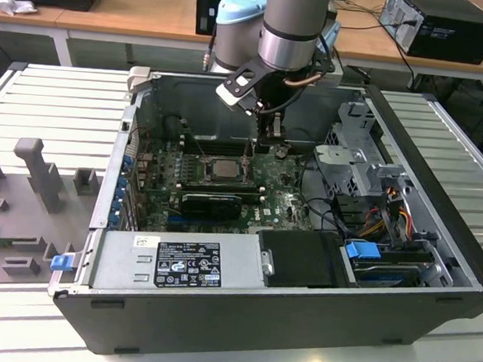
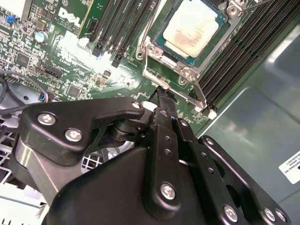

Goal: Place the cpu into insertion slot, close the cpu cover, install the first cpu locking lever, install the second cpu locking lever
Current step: 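Close the cpu cover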

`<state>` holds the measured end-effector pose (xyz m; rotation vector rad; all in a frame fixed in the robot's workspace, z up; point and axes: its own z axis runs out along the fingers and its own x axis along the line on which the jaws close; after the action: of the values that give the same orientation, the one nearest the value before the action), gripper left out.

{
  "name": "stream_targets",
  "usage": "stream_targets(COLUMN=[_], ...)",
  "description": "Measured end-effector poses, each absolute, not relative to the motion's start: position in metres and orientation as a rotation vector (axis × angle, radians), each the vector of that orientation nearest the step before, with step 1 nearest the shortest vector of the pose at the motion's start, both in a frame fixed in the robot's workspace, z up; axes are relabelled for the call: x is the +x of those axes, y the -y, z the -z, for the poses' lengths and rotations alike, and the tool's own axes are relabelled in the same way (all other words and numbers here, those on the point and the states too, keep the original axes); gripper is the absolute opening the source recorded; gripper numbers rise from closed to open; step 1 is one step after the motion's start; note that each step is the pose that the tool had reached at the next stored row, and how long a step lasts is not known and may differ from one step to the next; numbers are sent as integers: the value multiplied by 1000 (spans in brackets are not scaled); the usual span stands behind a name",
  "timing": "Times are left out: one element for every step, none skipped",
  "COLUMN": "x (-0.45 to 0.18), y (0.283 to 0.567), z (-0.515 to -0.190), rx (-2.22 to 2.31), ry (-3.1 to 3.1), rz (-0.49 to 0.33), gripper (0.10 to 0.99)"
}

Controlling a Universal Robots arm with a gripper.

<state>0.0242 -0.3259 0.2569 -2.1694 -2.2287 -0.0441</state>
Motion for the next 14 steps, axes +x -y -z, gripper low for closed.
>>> stream_targets(x=[23, 23, 22, 21, 20, 19, 19, 18, 17, 16, 16, 16, 15, 15], y=[326, 326, 326, 326, 326, 326, 326, 326, 326, 326, 326, 326, 326, 326], z=[-257, -257, -257, -257, -257, -257, -257, -257, -257, -257, -257, -255, -254, -252], rx=[-2169, -2169, -2169, -2169, -2169, -2169, -2169, -2169, -2169, -2169, -2169, -2168, -2167, -2164], ry=[2229, 2229, 2229, 2229, 2229, 2229, 2229, 2229, 2229, 2229, 2229, 2230, 2231, 2234], rz=[44, 44, 44, 44, 44, 44, 44, 44, 44, 44, 44, 44, 44, 44], gripper=[106, 106, 106, 106, 106, 106, 106, 106, 106, 106, 106, 106, 106, 106])
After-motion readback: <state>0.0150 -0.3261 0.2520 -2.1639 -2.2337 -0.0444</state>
